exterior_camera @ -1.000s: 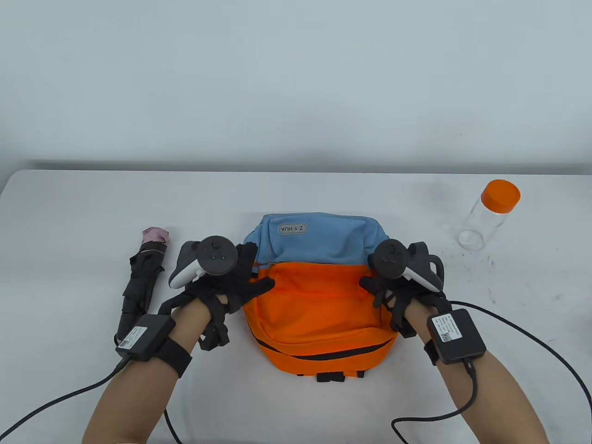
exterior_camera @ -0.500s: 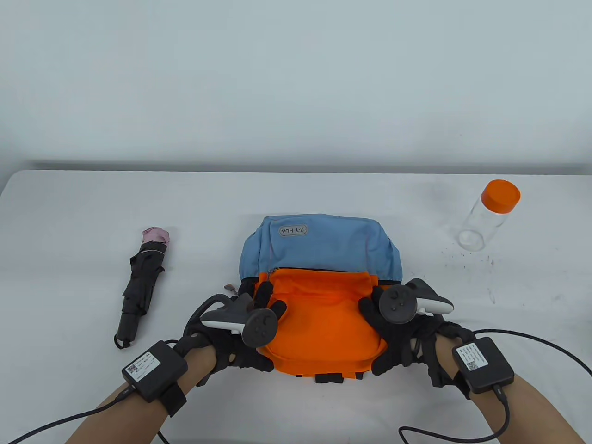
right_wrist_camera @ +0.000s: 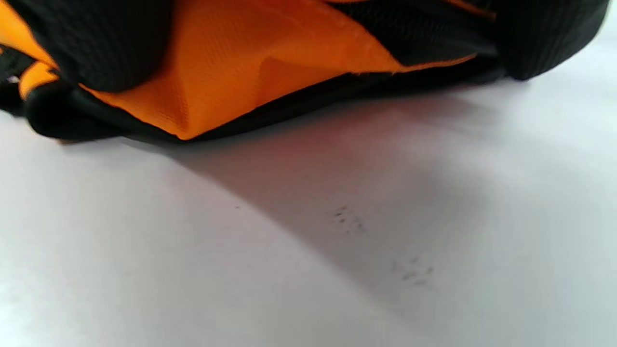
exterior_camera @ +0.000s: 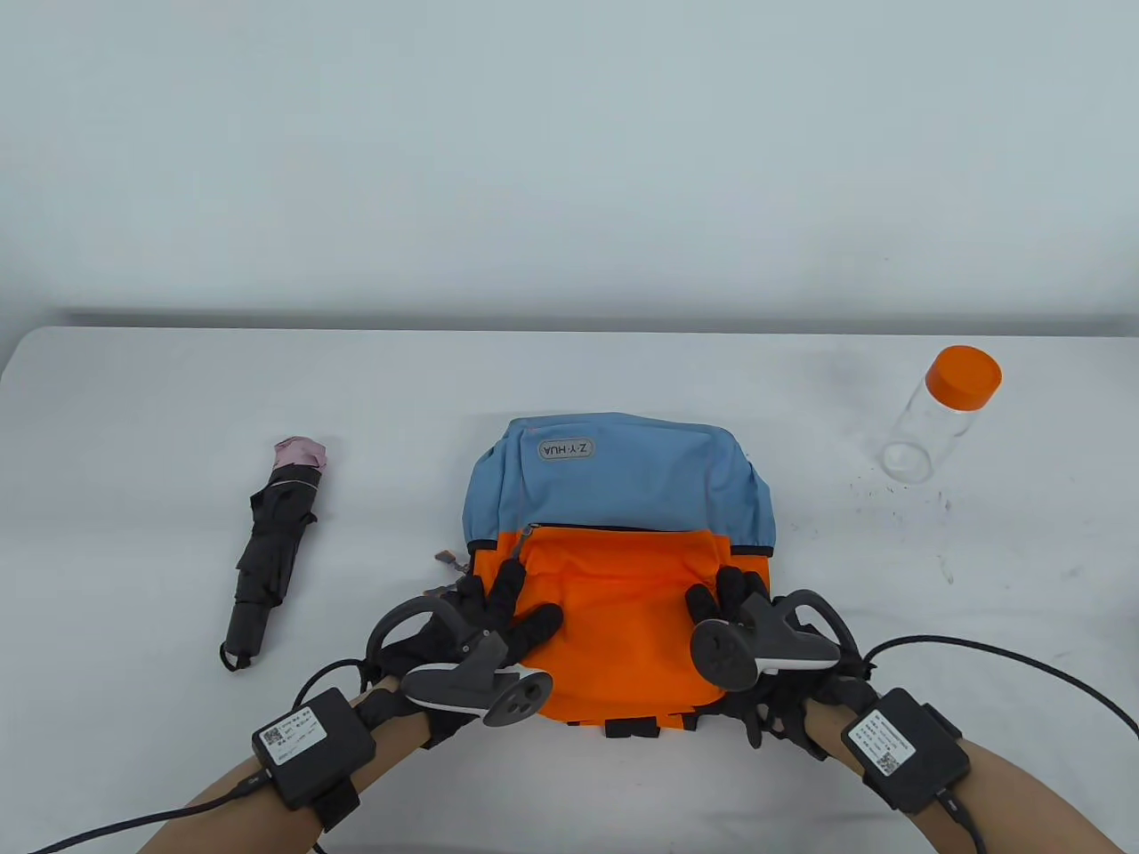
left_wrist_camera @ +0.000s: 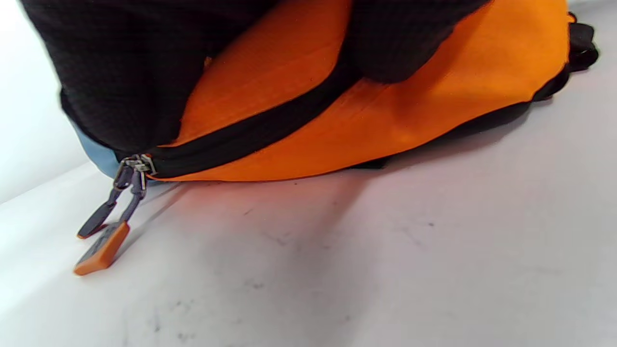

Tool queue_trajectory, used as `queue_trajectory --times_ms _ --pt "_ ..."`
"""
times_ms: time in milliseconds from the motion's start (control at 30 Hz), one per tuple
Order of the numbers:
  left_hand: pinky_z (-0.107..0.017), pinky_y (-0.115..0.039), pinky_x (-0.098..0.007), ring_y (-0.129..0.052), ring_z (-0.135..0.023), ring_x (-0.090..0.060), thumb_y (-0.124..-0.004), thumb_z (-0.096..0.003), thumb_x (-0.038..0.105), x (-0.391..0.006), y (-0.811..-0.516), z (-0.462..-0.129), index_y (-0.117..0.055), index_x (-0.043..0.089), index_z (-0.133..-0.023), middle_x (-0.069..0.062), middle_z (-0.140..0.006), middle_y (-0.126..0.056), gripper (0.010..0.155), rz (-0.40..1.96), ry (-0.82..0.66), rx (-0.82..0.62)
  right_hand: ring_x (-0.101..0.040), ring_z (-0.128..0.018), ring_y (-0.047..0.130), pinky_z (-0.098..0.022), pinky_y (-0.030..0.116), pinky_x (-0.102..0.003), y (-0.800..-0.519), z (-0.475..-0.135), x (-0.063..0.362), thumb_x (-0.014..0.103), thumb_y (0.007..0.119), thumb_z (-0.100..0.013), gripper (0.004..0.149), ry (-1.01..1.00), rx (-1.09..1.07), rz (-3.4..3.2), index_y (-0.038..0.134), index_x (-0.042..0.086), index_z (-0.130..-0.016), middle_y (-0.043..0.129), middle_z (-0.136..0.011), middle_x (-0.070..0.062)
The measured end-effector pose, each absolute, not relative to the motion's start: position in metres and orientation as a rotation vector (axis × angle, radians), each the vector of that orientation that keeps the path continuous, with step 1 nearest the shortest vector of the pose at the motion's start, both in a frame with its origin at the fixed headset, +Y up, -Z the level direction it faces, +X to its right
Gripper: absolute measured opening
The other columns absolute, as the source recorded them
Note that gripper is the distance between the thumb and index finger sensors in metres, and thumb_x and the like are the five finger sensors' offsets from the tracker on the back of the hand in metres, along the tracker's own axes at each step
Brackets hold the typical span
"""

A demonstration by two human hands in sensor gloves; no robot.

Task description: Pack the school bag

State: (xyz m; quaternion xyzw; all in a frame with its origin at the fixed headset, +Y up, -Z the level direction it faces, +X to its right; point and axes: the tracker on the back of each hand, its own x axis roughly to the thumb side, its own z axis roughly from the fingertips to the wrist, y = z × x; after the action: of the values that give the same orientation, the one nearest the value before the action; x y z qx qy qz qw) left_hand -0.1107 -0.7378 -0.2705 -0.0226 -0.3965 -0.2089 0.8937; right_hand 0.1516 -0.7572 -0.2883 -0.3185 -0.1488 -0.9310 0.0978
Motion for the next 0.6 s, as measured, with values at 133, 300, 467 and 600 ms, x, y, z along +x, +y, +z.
queue_trajectory --times_ms 133,300,467,600 --pt "-0.055 -0.098 -0.064 -0.105 -0.076 -0.065 -0.067 -0.0573 0.038 -0.109 -0.739 -0.267 -0.052 0.020 -0.115 -0.048 -0.103 -0.060 0.063 -0.402 -0.809 0.018 -0.072 -0.083 0.053 -0.050 0.070 -0.078 -0.756 -0.284 0.151 0.051 0.076 -0.034 0.103 -0.407 -0.932 -2.782 0.021 -0.009 -0.096 0.035 -0.092 -0.055" --pt "-0.055 -0.095 -0.067 -0.101 -0.078 -0.068 -0.069 -0.0575 0.035 -0.123 -0.718 -0.286 -0.056 0.021 -0.117 -0.046 -0.107 -0.059 0.063 -0.220 -0.840 -0.111 -0.066 -0.077 0.078 -0.043 0.083 -0.074 -0.729 -0.281 0.145 0.044 0.076 -0.034 0.088 -0.257 -1.012 -2.678 0.043 -0.008 -0.097 0.062 -0.090 -0.051" --pt "-0.056 -0.093 -0.067 -0.101 -0.079 -0.067 -0.069 -0.0577 0.034 -0.125 -0.650 -0.303 -0.062 0.020 -0.117 -0.039 -0.110 -0.073 0.061 -0.112 -0.791 -0.196 -0.057 -0.073 0.092 -0.042 0.088 -0.068 -0.653 -0.300 0.157 0.039 0.077 -0.033 0.077 -0.230 -0.998 -2.852 0.067 -0.005 -0.095 0.081 -0.088 -0.042" --pt "-0.051 -0.095 -0.066 -0.106 -0.072 -0.065 -0.068 -0.0589 0.032 -0.131 -0.600 -0.313 -0.066 0.016 -0.117 -0.038 -0.106 -0.081 0.060 0.057 -0.769 -0.122 -0.053 -0.068 0.098 -0.035 0.093 -0.063 -0.591 -0.318 0.179 0.037 0.077 -0.033 0.074 -0.076 -0.900 -3.080 0.071 -0.005 -0.094 0.090 -0.085 -0.037"
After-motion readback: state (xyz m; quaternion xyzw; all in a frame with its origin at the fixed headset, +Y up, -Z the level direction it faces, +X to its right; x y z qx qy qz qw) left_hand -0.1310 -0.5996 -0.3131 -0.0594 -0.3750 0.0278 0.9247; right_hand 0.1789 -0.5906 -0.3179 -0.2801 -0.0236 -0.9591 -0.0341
